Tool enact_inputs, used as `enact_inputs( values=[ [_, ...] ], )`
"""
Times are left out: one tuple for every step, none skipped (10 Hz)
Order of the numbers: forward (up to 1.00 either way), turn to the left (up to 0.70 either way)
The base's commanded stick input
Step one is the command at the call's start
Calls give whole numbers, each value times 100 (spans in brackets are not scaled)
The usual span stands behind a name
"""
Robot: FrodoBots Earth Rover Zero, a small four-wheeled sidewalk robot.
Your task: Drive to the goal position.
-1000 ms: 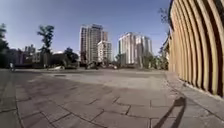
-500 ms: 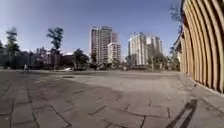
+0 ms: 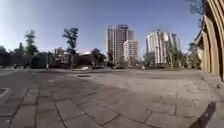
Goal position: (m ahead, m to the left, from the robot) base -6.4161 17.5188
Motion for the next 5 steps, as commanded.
enact_inputs(
  values=[
    [67,34],
    [67,34],
    [67,33],
    [67,34],
    [67,34]
  ],
)
